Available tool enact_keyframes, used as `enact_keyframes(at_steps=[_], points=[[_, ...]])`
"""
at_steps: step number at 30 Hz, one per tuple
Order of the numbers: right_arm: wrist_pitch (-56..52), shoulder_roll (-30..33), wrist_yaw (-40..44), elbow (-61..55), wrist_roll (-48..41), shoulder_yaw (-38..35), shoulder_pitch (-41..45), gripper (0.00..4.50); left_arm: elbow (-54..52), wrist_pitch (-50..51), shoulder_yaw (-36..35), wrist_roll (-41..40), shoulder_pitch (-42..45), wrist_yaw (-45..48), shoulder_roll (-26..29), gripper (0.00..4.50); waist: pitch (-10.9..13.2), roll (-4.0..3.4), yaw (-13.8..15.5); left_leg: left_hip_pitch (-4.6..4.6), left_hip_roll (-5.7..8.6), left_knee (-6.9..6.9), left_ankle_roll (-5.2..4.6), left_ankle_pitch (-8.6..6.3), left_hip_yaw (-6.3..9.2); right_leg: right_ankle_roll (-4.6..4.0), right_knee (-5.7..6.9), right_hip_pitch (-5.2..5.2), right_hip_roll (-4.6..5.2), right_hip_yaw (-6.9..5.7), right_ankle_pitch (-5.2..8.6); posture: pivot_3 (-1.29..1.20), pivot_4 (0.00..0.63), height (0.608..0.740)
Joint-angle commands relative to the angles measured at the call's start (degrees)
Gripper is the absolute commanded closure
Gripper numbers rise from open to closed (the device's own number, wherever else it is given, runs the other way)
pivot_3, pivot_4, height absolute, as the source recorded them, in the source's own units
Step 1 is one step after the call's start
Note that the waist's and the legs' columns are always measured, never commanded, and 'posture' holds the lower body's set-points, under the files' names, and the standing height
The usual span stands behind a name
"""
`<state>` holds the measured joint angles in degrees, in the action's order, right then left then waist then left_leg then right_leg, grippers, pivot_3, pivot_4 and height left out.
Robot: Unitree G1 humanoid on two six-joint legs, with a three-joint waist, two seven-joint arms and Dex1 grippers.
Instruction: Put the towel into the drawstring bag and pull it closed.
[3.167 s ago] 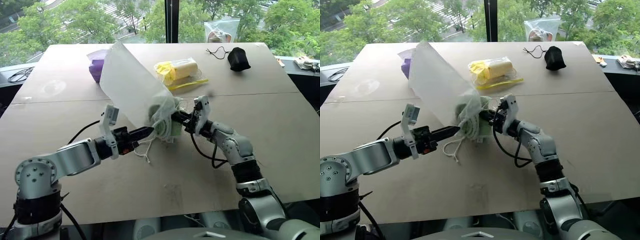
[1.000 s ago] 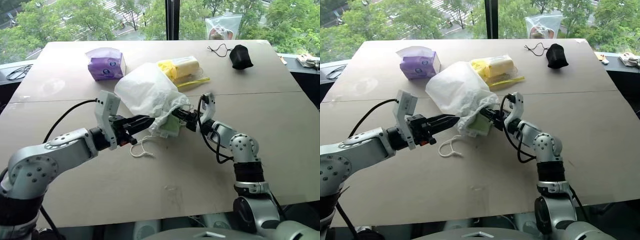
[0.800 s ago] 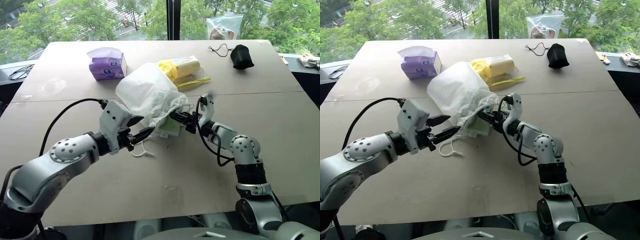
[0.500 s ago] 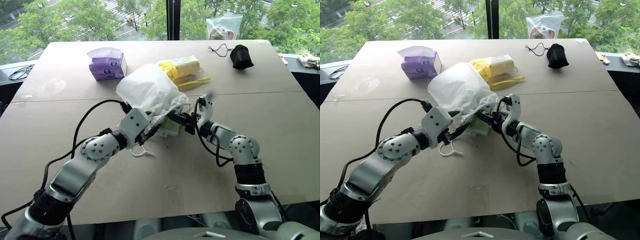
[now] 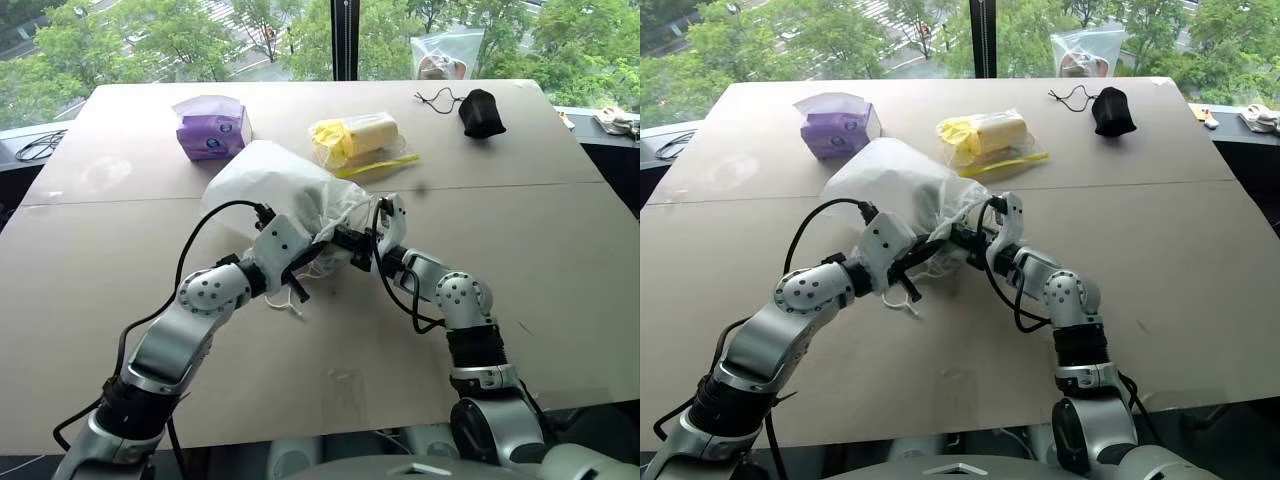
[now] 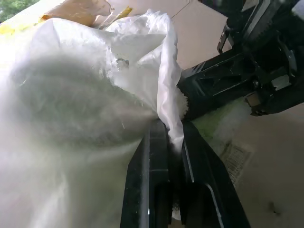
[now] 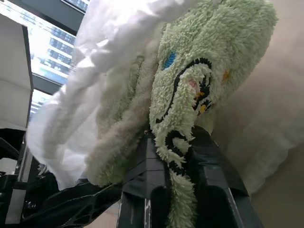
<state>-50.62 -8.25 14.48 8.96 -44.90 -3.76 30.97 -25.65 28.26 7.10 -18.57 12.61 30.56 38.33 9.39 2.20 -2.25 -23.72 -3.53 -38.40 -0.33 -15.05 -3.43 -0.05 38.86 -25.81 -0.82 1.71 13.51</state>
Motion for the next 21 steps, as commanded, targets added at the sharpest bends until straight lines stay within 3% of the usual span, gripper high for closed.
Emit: enact_keyframes(at_steps=[1, 12, 15, 17, 21], points=[[0.96, -3.21, 1.35, 1.24, -2.31, -1.68, 3.07, 4.46, -7.56, 3.40, -3.50, -6.76, -0.70, 2.82, -0.66, 4.50, -0.01, 0.00, 0.00, 0.01, 0.00, 0.00, 0.00, 0.00, -0.01, 0.00, 0.00, 0.01, 0.01, 0.01, 0.00, 0.00, 0.150, 0.740], [4.87, -7.38, 3.29, 10.72, -7.35, -4.73, 10.35, 4.46, -12.34, 14.71, -7.47, -16.27, -4.76, 3.69, -0.95, 4.50, -0.04, 0.01, -0.28, 0.24, -0.05, -0.02, 0.00, 0.00, 0.04, -0.01, 0.09, 0.18, -0.12, -0.01, 0.00, 0.00, 0.150, 0.740], [4.53, -3.41, 6.01, 8.10, -1.68, 3.00, 9.40, 4.46, -11.60, 11.65, -8.32, -13.53, -6.41, 2.65, -1.97, 4.50, -0.04, 0.00, -0.33, 0.21, -0.07, -0.01, 0.01, 0.00, 0.03, -0.02, 0.07, 0.17, -0.09, 0.01, 0.00, 0.00, 0.150, 0.740], [5.58, -0.71, 7.46, 6.71, 4.50, 9.51, 7.93, 4.46, -11.14, 12.53, -9.87, -15.37, -5.73, 1.52, -3.88, 4.50, -0.04, 0.00, -0.32, 0.19, -0.09, -0.01, 0.01, 0.00, 0.01, -0.02, 0.07, 0.13, -0.07, 0.03, -0.01, 0.00, 0.150, 0.740], [9.63, 1.09, 7.16, 8.34, 12.44, 13.67, 6.98, 4.46, -10.66, 17.32, -14.76, -23.23, -4.08, 0.40, -6.60, 4.50, -0.04, 0.00, 0.03, 0.12, -0.10, -0.04, 0.01, 0.01, 0.07, -0.02, 0.06, 0.12, -0.05, -0.06, -0.01, 0.00, 0.150, 0.740]])
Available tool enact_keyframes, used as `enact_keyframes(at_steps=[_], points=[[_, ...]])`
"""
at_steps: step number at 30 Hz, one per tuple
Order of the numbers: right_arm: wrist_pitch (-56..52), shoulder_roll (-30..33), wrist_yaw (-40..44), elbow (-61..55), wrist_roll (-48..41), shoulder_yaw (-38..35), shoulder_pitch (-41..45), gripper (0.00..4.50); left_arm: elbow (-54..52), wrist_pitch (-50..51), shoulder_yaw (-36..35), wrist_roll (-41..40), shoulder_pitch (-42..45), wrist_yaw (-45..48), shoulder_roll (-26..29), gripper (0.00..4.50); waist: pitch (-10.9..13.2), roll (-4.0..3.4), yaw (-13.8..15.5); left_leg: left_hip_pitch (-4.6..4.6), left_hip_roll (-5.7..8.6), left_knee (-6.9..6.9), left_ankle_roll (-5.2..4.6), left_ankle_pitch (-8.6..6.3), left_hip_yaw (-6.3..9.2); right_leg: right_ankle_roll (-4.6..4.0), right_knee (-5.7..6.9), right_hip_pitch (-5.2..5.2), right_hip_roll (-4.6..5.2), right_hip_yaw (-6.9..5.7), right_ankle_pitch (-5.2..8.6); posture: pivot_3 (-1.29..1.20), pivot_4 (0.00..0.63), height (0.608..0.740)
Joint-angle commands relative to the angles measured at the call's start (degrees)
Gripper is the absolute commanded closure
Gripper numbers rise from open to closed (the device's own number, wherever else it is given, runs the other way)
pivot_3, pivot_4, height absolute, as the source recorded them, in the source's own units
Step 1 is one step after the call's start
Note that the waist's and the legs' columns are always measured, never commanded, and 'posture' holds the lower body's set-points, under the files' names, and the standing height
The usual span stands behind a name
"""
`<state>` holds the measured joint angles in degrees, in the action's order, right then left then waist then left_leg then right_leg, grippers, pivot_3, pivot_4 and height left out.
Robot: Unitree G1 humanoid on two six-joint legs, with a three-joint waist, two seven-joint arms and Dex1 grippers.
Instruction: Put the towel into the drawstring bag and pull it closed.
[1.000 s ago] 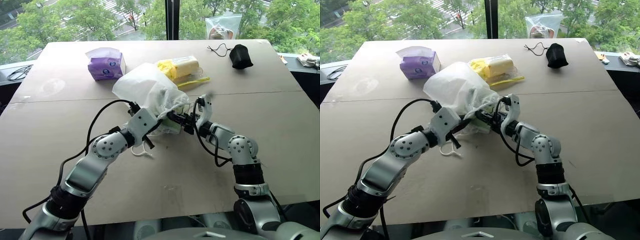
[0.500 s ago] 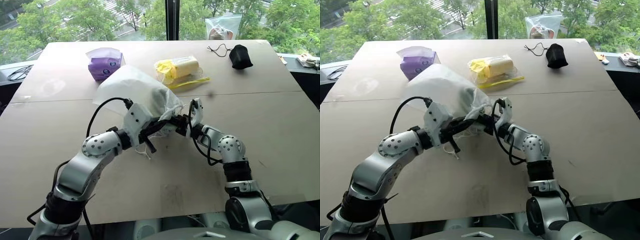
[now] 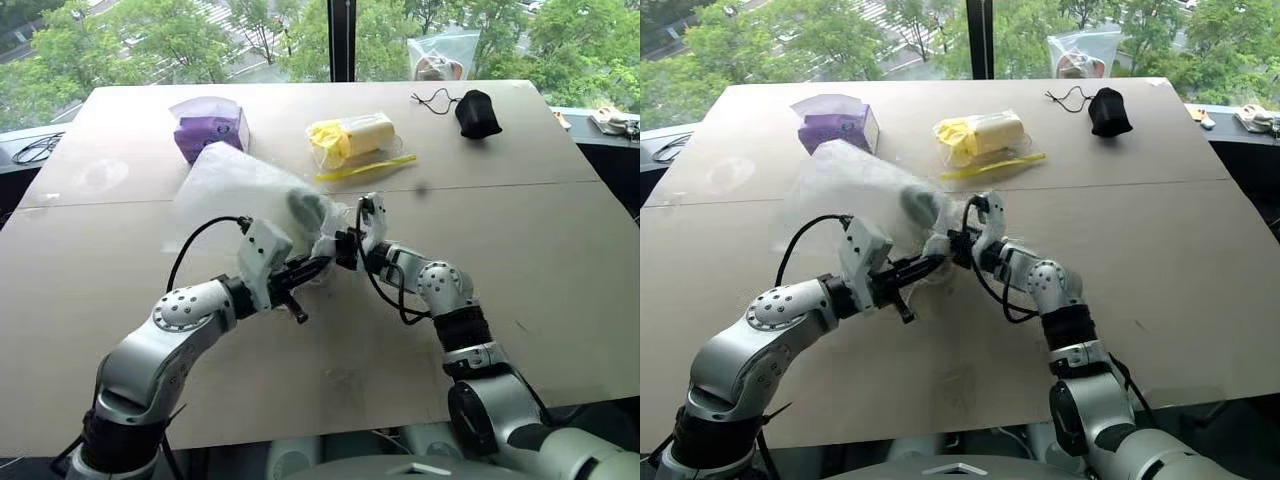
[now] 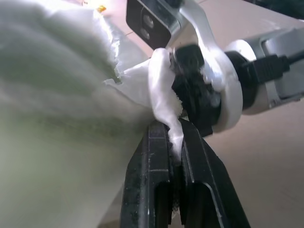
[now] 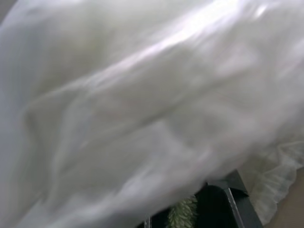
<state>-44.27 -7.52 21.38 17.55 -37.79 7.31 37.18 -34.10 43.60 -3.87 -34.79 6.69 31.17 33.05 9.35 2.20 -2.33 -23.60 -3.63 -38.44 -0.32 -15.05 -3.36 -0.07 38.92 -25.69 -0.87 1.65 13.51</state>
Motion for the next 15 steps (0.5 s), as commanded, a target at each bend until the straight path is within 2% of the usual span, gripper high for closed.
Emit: enact_keyframes(at_steps=[1, 8, 15], points=[[4.66, 0.73, 0.02, 0.59, 7.44, 3.41, 0.75, 4.46, -2.40, 3.44, -5.02, -9.54, 1.78, -0.05, -1.35, 4.50, -0.01, 0.01, 0.18, -0.04, 0.03, -0.02, 0.00, 0.00, 0.05, 0.00, -0.01, 0.00, 0.01, -0.05, 0.00, 0.00, 0.150, 0.740], [8.12, -0.41, -0.14, 3.07, 11.71, 1.60, 1.42, 4.46, -1.91, 9.67, -10.77, -18.91, 0.92, -1.57, -0.17, 4.50, -0.01, 0.02, 0.10, -0.08, 0.06, -0.12, 0.00, 0.00, 0.12, 0.00, 0.00, 0.01, 0.06, -0.09, 0.00, 0.00, 0.150, 0.740], [6.78, -1.99, 0.43, 1.13, 9.59, -1.15, 1.13, 4.46, -0.80, 10.34, -11.72, -20.60, 0.62, -1.95, 2.21, 4.50, -0.02, 0.03, 0.15, -0.07, 0.07, -0.12, 0.00, 0.00, 0.17, 0.00, 0.01, 0.05, 0.06, -0.14, -0.01, 0.00, 0.150, 0.740]])
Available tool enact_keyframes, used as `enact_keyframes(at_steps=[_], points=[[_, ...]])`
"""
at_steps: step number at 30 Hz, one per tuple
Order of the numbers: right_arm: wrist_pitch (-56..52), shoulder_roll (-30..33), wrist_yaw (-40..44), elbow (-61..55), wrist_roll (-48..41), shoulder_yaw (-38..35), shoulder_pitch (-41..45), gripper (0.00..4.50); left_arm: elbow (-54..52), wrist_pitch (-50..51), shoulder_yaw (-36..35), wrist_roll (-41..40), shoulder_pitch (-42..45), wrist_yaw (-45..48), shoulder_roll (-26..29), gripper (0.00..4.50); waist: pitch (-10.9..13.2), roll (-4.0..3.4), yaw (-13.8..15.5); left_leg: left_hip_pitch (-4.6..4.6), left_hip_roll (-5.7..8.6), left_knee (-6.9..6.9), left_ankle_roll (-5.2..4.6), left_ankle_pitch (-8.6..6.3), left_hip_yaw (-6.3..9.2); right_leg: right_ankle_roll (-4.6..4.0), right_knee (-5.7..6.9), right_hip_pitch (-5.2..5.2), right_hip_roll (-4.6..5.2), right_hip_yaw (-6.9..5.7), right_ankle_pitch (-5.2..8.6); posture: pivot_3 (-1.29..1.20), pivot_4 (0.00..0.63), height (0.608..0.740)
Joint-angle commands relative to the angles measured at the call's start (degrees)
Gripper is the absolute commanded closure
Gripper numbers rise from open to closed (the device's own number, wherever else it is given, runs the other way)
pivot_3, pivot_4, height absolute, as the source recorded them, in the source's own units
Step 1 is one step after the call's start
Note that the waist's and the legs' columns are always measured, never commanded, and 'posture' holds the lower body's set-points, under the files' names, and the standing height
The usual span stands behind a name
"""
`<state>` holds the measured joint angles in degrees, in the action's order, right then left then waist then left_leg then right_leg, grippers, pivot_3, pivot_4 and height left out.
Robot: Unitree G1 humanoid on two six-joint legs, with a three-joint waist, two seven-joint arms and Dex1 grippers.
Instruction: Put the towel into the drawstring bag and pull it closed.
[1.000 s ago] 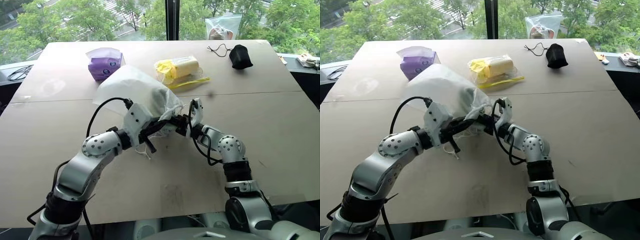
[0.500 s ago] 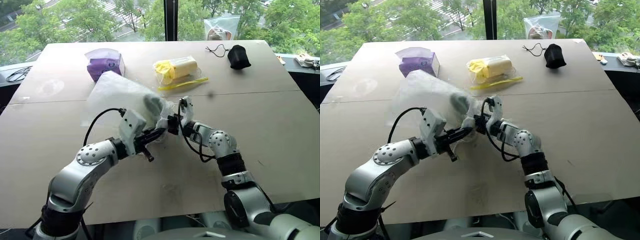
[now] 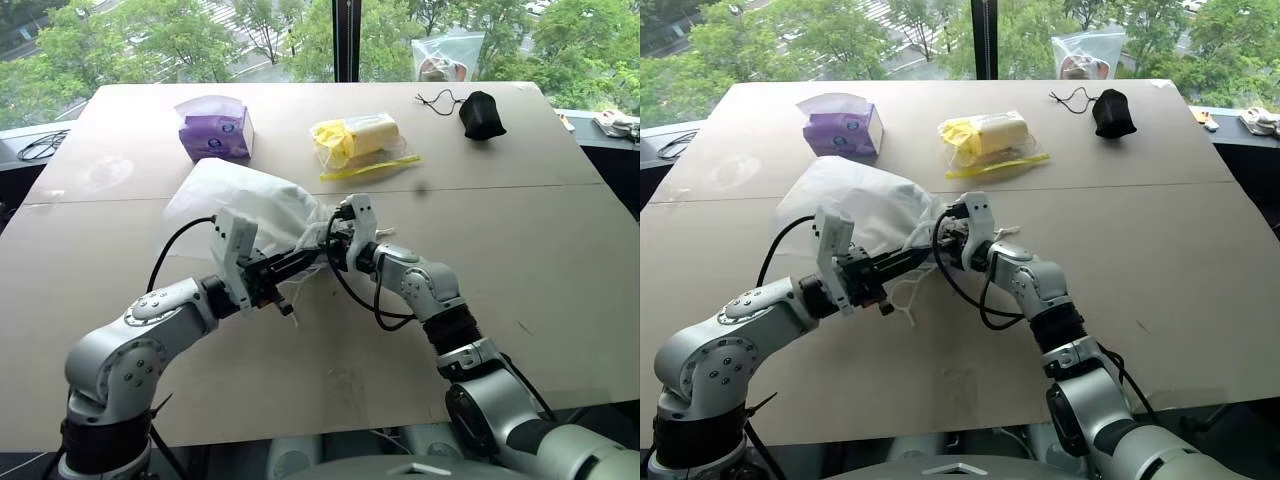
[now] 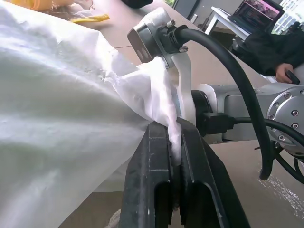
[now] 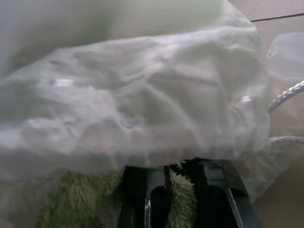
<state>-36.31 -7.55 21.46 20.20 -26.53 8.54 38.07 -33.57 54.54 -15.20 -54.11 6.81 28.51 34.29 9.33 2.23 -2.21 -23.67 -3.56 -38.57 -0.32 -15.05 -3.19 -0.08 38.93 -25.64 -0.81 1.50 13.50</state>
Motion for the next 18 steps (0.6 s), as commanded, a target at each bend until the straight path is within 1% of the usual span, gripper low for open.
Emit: enact_keyframes(at_steps=[1, 6, 8, 12, 14, 16, 18], points=[[-1.95, -2.35, 1.01, -2.36, -3.01, -2.91, 0.19, 4.46, -1.40, -0.65, 0.05, -1.09, 0.48, 0.81, 1.29, 4.50, 0.00, 0.00, 0.05, 0.00, 0.01, 0.00, 0.00, 0.00, 0.01, 0.00, 0.00, 0.00, 0.00, -0.01, 0.00, 0.00, 0.150, 0.740], [-9.63, -6.24, 5.20, -6.07, -14.27, -6.59, 1.32, 4.46, -2.34, -0.08, 2.38, -2.61, 0.50, 2.15, 1.81, 4.50, 0.00, -0.01, 0.03, -0.02, 0.02, 0.01, 0.00, 0.00, 0.05, 0.00, -0.01, 0.00, 0.00, -0.04, 0.00, 0.00, 0.150, 0.740], [-11.68, -7.31, 7.18, -5.58, -16.80, -6.12, 2.50, 4.46, -2.89, 0.24, 3.70, -3.10, 0.41, 2.96, 2.24, 4.50, 0.00, -0.01, -0.03, -0.04, 0.02, 0.01, 0.00, 0.00, 0.08, -0.01, -0.01, 0.00, 0.01, -0.06, 0.00, 0.00, 0.150, 0.740], [-10.86, -7.79, 9.06, -2.31, -15.00, -2.74, 5.45, 4.46, -4.36, 1.10, 6.16, -4.53, 0.06, 5.32, 4.05, 4.50, 0.01, -0.02, -0.16, -0.02, 0.03, 0.01, 0.00, 0.00, 0.11, -0.01, 0.01, 0.00, -0.03, -0.08, 0.00, 0.00, 0.150, 0.740], [-8.82, -6.45, 11.18, -0.89, -12.09, 0.38, 6.72, 4.46, -4.93, 1.20, 7.14, -4.86, -0.05, 6.60, 4.84, 4.50, 0.01, -0.02, -0.19, -0.01, 0.06, 0.01, 0.00, 0.00, 0.11, -0.01, 0.01, 0.00, -0.06, -0.08, 0.00, 0.00, 0.150, 0.740], [-5.82, -4.57, 12.71, 0.61, -7.36, 4.75, 7.16, 4.46, -5.06, 1.20, 7.60, -5.24, -0.14, 7.11, 5.28, 4.50, 0.02, -0.03, -0.18, -0.02, 0.18, 0.01, 0.00, 0.00, 0.13, -0.01, 0.01, 0.00, -0.06, -0.09, 0.00, 0.00, 0.150, 0.740], [-4.85, -3.18, 13.33, 1.75, -4.91, 6.42, 6.41, 4.46, -5.32, 1.08, 7.91, -5.40, -0.38, 7.30, 5.47, 4.50, 0.01, -0.02, -0.15, -0.03, 0.19, 0.01, 0.00, 0.00, 0.13, -0.01, 0.00, -0.01, -0.05, -0.10, 0.00, 0.00, 0.150, 0.740]])
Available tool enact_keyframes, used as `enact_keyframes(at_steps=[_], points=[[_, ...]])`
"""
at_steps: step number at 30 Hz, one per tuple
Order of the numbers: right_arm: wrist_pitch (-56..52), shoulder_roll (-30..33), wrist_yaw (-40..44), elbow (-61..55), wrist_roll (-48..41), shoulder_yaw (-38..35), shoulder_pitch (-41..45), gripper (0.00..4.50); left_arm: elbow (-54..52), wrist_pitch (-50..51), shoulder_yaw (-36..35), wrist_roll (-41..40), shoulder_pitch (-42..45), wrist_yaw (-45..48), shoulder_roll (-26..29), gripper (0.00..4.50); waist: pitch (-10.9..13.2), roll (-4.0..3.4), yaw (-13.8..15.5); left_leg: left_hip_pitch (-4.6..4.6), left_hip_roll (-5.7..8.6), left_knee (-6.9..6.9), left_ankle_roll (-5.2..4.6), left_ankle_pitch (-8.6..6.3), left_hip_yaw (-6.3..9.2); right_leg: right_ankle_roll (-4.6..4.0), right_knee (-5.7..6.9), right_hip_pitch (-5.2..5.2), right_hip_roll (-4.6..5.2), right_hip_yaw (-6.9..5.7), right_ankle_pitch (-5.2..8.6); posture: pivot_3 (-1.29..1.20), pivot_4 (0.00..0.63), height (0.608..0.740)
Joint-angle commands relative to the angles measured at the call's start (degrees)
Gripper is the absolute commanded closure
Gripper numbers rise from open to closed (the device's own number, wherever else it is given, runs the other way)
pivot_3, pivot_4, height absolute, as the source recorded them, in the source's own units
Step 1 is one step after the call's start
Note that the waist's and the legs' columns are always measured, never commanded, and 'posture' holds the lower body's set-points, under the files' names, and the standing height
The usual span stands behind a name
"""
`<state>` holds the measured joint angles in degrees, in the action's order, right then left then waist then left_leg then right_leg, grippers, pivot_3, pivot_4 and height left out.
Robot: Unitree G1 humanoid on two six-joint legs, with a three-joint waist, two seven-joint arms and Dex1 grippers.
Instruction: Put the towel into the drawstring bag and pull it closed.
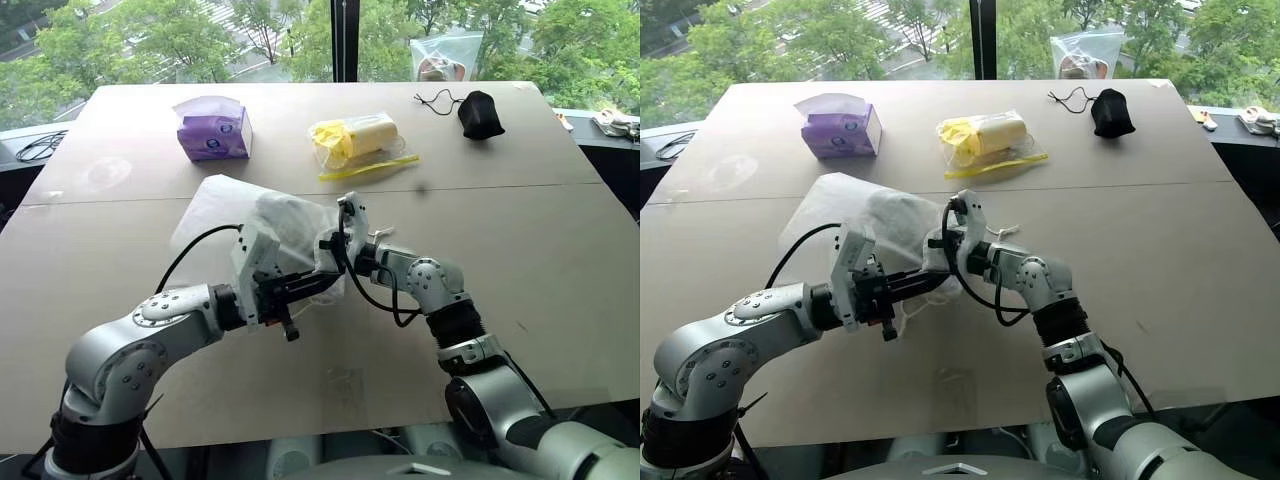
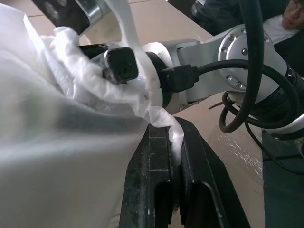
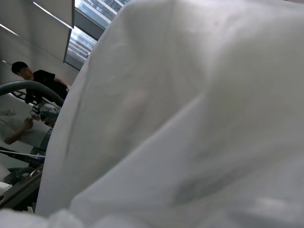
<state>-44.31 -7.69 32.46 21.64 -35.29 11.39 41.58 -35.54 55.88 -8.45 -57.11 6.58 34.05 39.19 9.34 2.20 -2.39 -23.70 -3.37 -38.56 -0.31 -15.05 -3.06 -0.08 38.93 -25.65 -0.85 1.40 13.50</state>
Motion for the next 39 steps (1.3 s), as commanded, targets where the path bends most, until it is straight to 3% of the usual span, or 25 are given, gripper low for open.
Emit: enact_keyframes(at_steps=[1, 4, 8, 12, 16, 20, 22, 24, 27, 31, 34, 39], points=[[3.24, -2.15, 2.59, 0.07, 4.13, 3.13, 2.12, 4.46, -3.41, -0.51, 1.26, -2.21, -0.44, 2.02, 0.68, 4.50, 0.00, 0.01, 0.06, 0.00, 0.01, 0.00, 0.00, 0.00, 0.02, 0.00, 0.00, 0.00, 0.01, -0.01, 0.00, 0.00, 0.150, 0.740], [4.52, 0.36, 2.37, -1.78, 4.20, -0.37, 0.30, 4.46, -3.12, -1.28, 1.55, -1.45, -1.06, 2.97, 1.17, 4.50, 0.00, 0.01, 0.19, -0.04, -0.01, 0.00, 0.00, 0.00, 0.07, 0.00, -0.01, 0.01, 0.11, -0.07, 0.00, 0.00, 0.150, 0.740], [0.87, 7.69, 4.82, -12.82, 1.02, -4.75, -4.82, 2.79, 0.72, -4.67, 2.87, 3.24, 1.18, 7.28, 3.21, 4.50, 0.00, 0.00, 1.01, -0.07, 0.10, -0.01, -0.01, 0.01, 0.20, 0.01, -0.02, 0.07, 0.38, -0.25, 0.01, 0.00, 0.150, 0.740], [-2.93, 17.39, 5.46, -26.96, 1.06, -4.47, -11.53, 0.77, 8.42, -8.62, 3.97, 7.02, 7.51, 14.08, 5.16, 4.50, 0.01, -0.02, 1.67, -0.07, 0.22, -0.01, -0.03, 0.02, 0.25, 0.02, -0.02, 0.11, 0.38, -0.35, 0.02, 0.00, 0.150, 0.740], [-3.51, 28.46, 6.77, -38.69, 3.48, -3.68, -17.71, 0.77, 18.34, -14.30, 8.47, 14.12, 16.11, 23.47, 8.07, 4.50, 0.07, -0.12, 1.60, -0.04, 0.24, -0.01, -0.02, 0.01, 0.23, 0.02, -0.03, 0.09, 0.10, -0.31, 0.02, 0.00, 0.150, 0.740], [-3.32, 36.39, 8.91, -48.42, 2.10, -6.35, -22.06, 0.77, 30.37, -28.17, 15.38, 26.91, 23.05, 33.19, 10.06, 4.50, 0.12, -0.21, 1.67, -0.04, 0.27, 0.02, -0.02, 0.01, 0.27, 0.01, -0.04, 0.02, -0.12, -0.19, 0.03, 0.00, 0.150, 0.740], [-4.02, 39.62, 11.24, -52.29, -0.47, -7.34, -23.93, 0.24, 35.07, -31.08, 15.53, 29.10, 25.62, 34.79, 9.59, 4.50, 0.12, -0.20, 1.45, -0.01, 0.25, 0.02, -0.02, 0.01, 0.29, 0.00, -0.03, 0.02, -0.13, -0.19, 0.03, 0.00, 0.150, 0.740], [-4.00, 42.17, 11.58, -54.91, -0.47, -7.48, -25.32, 0.08, 40.74, -36.45, 15.61, 33.08, 28.49, 34.99, 9.13, 4.50, 0.12, -0.19, 1.65, -0.03, 0.24, -0.01, -0.03, 0.01, 0.32, 0.01, -0.04, 0.03, -0.11, -0.15, 0.03, 0.00, 0.150, 0.740], [-1.88, 39.40, 10.72, -52.50, 0.24, -4.71, -23.33, 0.08, 44.32, -39.63, 15.03, 35.22, 31.63, 32.59, 6.49, 4.50, 0.09, -0.15, 1.52, -0.03, 0.25, -0.08, -0.03, 0.01, 0.29, 0.03, -0.03, 0.04, -0.11, -0.16, 0.03, 0.00, 0.150, 0.740], [6.31, 30.24, 7.46, -42.61, 7.89, 2.08, -16.02, 0.08, 39.20, -39.73, 16.51, 37.63, 31.58, 29.06, 2.83, 4.50, 0.09, -0.14, 1.01, -0.01, 0.23, -0.19, -0.03, 0.01, 0.27, 0.04, 0.04, 0.05, -0.13, -0.08, 0.02, 0.00, 0.150, 0.740], [8.80, 24.55, 5.29, -36.78, 10.31, 2.97, -11.81, 0.08, 34.08, -36.33, 16.32, 37.17, 31.16, 26.19, 0.18, 4.50, 0.09, -0.15, 1.38, -0.10, 0.20, -0.22, -0.03, 0.01, 0.30, 0.02, 0.04, 0.03, -0.14, -0.03, 0.01, 0.00, 0.150, 0.740], [14.67, 23.62, 8.25, -35.12, 13.83, 5.56, -10.73, 0.08, 30.03, -32.35, 16.75, 40.44, 29.51, 18.36, -3.56, 4.50, 0.09, -0.15, 1.85, -0.18, 0.21, -0.26, -0.02, 0.01, 0.29, 0.03, -0.04, 0.04, 0.03, -0.02, 0.01, 0.00, 0.150, 0.740]])
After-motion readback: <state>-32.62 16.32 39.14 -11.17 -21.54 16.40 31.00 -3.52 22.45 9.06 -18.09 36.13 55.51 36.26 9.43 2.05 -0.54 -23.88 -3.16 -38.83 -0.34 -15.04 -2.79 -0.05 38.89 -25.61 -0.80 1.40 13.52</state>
